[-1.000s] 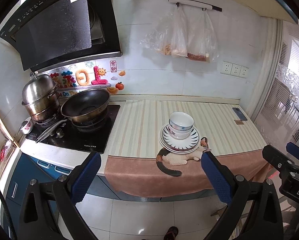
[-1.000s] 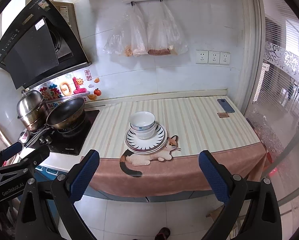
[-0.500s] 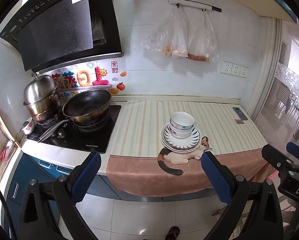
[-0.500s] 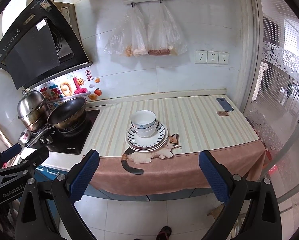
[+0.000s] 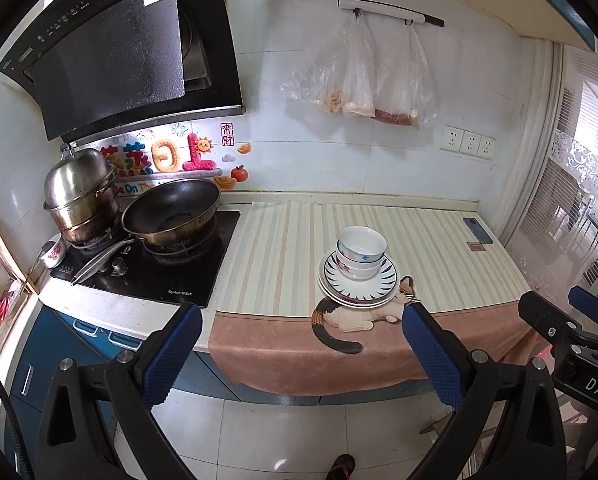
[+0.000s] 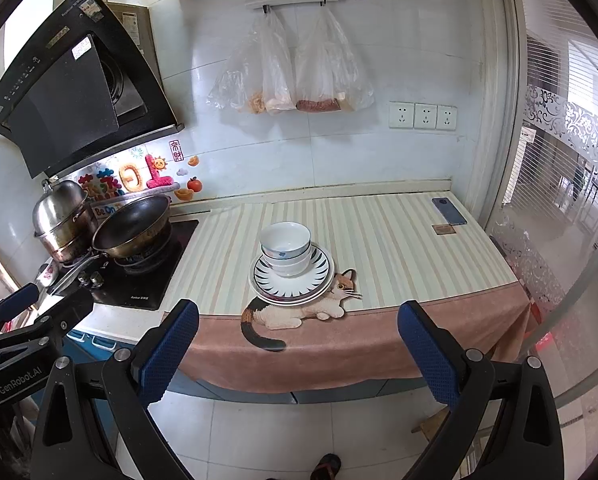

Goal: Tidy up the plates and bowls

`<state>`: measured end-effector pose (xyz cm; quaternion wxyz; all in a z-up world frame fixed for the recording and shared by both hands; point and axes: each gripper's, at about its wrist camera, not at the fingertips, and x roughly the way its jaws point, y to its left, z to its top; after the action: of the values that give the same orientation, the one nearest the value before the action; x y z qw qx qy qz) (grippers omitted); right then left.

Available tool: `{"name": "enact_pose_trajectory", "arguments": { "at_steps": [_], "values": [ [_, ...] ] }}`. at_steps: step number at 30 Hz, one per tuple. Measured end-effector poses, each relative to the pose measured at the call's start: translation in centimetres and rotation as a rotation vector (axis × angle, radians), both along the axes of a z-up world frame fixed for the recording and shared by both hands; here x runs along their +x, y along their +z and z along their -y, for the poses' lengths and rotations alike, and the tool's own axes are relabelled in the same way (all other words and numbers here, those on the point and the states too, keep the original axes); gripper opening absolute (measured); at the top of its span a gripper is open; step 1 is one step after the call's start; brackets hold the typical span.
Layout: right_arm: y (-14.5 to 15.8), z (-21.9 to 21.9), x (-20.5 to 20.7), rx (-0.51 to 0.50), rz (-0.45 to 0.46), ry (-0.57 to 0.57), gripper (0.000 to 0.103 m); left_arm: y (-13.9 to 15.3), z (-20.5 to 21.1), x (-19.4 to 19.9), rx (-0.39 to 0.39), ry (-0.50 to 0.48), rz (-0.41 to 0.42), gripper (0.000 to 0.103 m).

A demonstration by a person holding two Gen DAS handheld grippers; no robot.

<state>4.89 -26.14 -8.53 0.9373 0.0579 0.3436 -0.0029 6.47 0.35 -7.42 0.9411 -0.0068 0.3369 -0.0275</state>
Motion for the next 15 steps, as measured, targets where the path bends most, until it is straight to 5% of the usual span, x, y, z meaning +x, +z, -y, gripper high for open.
{"name": "enact_pose_trajectory", "arguments": {
  "at_steps": [15],
  "values": [
    [-0.01, -0.46, 0.8, -0.006, 0.0, 0.001, 0.102, 0.12, 0.08, 0.44, 0.011, 0.003, 0.005, 0.103]
  ]
}}
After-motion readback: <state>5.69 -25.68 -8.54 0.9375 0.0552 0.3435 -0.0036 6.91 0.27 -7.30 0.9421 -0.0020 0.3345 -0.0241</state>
